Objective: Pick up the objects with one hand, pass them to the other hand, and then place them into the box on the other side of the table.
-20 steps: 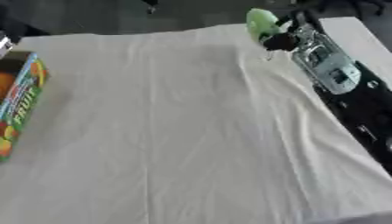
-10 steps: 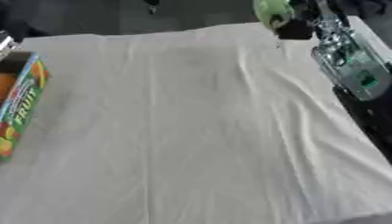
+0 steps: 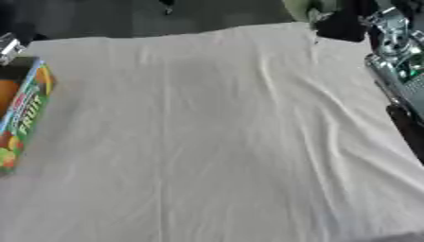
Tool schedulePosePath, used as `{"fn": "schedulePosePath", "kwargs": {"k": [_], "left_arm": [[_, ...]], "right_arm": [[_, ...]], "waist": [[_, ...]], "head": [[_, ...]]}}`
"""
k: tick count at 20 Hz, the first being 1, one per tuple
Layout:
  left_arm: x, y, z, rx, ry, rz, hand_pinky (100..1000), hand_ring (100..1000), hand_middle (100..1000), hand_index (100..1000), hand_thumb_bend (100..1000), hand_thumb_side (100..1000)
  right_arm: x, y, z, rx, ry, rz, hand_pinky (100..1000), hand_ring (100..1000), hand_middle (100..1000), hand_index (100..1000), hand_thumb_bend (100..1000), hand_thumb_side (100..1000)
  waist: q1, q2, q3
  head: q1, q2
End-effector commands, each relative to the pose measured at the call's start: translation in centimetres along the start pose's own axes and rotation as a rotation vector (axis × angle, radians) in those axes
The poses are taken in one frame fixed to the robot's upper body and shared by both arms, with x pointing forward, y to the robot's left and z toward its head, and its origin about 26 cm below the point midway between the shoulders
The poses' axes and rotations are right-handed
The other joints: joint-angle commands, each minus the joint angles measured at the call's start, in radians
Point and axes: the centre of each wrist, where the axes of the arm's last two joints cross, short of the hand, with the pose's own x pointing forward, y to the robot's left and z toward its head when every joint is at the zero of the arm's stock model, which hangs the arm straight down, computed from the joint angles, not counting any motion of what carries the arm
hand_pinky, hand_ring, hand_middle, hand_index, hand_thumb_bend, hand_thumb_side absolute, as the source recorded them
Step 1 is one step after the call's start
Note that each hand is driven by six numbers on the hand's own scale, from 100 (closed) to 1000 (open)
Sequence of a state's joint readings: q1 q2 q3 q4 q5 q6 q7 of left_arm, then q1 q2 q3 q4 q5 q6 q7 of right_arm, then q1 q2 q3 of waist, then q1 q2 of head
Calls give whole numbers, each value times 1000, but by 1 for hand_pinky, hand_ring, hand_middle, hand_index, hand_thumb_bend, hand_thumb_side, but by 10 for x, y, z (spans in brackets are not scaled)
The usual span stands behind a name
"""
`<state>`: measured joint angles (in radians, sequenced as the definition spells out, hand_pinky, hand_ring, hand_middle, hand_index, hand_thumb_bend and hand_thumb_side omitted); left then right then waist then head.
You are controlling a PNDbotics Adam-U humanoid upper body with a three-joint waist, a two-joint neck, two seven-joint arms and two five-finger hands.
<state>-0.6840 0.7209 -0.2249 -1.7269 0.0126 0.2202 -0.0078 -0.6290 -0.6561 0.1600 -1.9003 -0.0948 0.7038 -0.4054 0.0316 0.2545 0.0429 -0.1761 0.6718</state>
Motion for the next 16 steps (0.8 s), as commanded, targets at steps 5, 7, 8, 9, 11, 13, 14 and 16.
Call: {"fn": "schedulePosePath", "kwargs": {"k": [5,7,8,9,11,13,14,16], "left_arm": [[13,16,-3,30,-45,-34,583,738,633,698,383,432],[14,17,-3,32,-47,-34,583,738,633,698,386,423],[14,17,-3,33,-48,-34,582,738,633,698,385,423],[14,17,-3,35,-49,-33,582,738,633,698,386,422],[15,17,-3,36,-51,-33,582,738,633,698,387,421],[15,17,-3,37,-52,-33,582,739,633,698,388,421],[16,17,-3,37,-53,-33,582,739,633,698,389,420],[16,18,-4,37,-56,-33,582,739,634,698,390,419]], "right_arm": [[11,-9,17,-151,58,14,481,299,100,302,100,100],[8,-7,19,-135,48,6,481,298,100,302,100,100],[7,-6,19,-129,45,4,481,298,100,302,100,100],[5,-5,20,-121,42,2,480,298,100,302,100,100],[3,-4,21,-105,37,-3,480,298,100,302,100,100],[1,-2,22,-89,31,-6,480,297,100,301,100,100],[1,-1,23,-80,29,-8,479,297,100,301,100,100],[0,2,24,-59,23,-13,479,296,100,301,100,100]], "waist": [[5,-13,-2],[6,-13,-2],[6,-12,-3],[6,-12,-3],[6,-12,-3],[6,-12,-4],[6,-12,-4],[6,-13,-3]], "head": [[-1,-41],[-4,-63],[-5,-71],[-5,-81],[-5,-95],[-3,-101],[-1,-102],[3,-102]]}}
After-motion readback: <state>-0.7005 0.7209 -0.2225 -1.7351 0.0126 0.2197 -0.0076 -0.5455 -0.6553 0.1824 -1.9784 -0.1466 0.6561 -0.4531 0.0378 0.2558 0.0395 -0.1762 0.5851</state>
